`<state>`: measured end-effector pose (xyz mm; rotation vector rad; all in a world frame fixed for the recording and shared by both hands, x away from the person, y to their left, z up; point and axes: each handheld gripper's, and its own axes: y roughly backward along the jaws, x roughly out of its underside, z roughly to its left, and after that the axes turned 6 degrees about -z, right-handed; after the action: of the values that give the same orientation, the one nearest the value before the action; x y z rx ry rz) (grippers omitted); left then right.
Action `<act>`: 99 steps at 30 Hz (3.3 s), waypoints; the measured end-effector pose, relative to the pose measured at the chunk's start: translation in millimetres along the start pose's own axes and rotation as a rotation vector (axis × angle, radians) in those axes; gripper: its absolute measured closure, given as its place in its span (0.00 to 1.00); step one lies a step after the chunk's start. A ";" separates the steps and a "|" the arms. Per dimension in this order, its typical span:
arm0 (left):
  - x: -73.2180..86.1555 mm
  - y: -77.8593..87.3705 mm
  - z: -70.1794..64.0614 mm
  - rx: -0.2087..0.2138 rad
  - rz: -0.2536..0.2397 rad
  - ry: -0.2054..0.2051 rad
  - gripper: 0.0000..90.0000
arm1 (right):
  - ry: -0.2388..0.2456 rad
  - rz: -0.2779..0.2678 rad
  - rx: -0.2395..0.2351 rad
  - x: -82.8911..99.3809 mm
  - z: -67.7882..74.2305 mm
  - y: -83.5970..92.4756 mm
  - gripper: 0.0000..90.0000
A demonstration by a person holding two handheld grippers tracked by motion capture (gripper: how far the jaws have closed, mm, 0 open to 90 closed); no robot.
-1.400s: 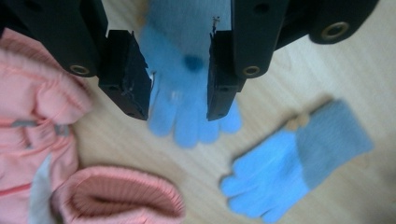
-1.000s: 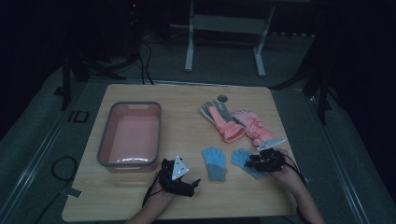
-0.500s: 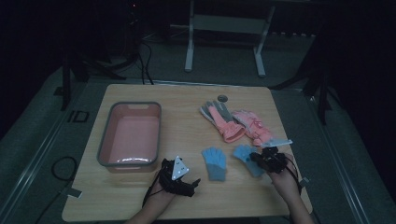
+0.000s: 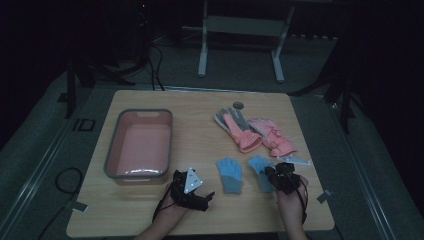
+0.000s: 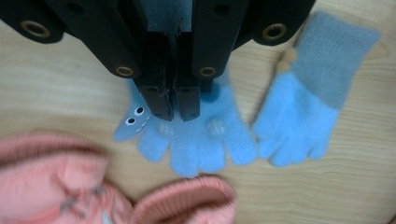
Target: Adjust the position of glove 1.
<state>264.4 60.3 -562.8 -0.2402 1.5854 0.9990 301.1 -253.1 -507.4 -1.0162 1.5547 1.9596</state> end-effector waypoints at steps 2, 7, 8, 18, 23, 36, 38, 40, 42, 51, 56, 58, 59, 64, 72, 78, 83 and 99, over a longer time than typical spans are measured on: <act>0.0 0.0 -0.1 -0.001 -0.001 0.000 0.01 | -0.023 0.001 0.020 7.6 -0.5 -2.2 0.96; 0.0 0.0 -0.3 0.000 -0.001 -0.001 0.01 | -0.031 0.009 0.071 18.2 -2.4 -11.5 0.95; 0.0 0.0 -0.3 0.000 -0.001 -0.001 0.01 | -0.031 0.009 0.071 18.2 -2.4 -11.5 0.95; 0.0 0.0 -0.1 0.004 0.000 -0.001 0.01 | 0.008 0.050 0.017 16.2 -7.1 -19.1 0.68; 0.1 0.2 0.0 0.001 -0.001 0.001 0.01 | 0.091 0.038 -0.024 0.8 -22.9 -10.2 0.68; 0.5 1.0 0.4 0.017 -0.006 -0.001 0.01 | 0.422 0.163 -0.271 -8.1 -38.6 -8.3 0.67; 0.4 0.8 0.5 0.019 -0.006 0.002 0.01 | 0.435 0.164 -0.286 -8.3 -39.1 -8.5 0.67; 0.4 0.5 0.8 0.024 -0.004 0.005 0.01 | 0.443 0.168 -0.304 -8.3 -39.6 -9.1 0.67; 0.4 0.6 0.7 0.025 -0.005 0.004 0.01 | 0.501 0.183 -0.329 -8.0 -39.7 -14.5 0.67; 0.3 0.7 0.4 0.024 -0.004 0.000 0.01 | 0.516 0.211 -0.352 -2.8 -41.5 -29.7 0.69; 0.2 0.0 -0.7 0.017 0.002 -0.009 0.01 | 0.534 0.202 -0.317 3.8 -37.2 -30.6 0.71; 0.1 -0.1 -1.0 0.017 0.003 -0.010 0.01 | 0.538 0.198 -0.309 5.4 -35.2 -29.3 0.76; 0.1 -0.1 -0.8 0.017 0.002 -0.009 0.01 | 0.532 0.193 -0.309 6.3 -34.9 -29.0 0.77; 0.1 -0.1 -0.6 0.018 0.002 -0.008 0.01 | 0.447 0.175 -0.296 11.0 -34.0 -26.9 0.93; 0.1 0.0 -0.6 0.018 0.002 -0.010 0.01 | 0.278 0.112 -0.228 -7.6 -26.9 -9.1 0.96; 0.2 0.2 -0.1 0.017 0.001 -0.008 0.01 | 0.252 0.054 -0.252 -38.0 -2.9 10.8 0.96; 0.2 0.3 -0.8 0.016 0.000 -0.011 0.01 | 0.255 0.033 -0.286 -53.5 28.9 10.9 0.96; 0.4 0.4 -1.0 0.021 -0.005 -0.011 0.01 | 0.317 0.118 -0.373 -36.0 75.0 -24.6 0.95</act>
<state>263.4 60.0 -563.1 -0.2240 1.5836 0.9777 321.2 -170.9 -488.0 -1.4764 1.4604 2.3178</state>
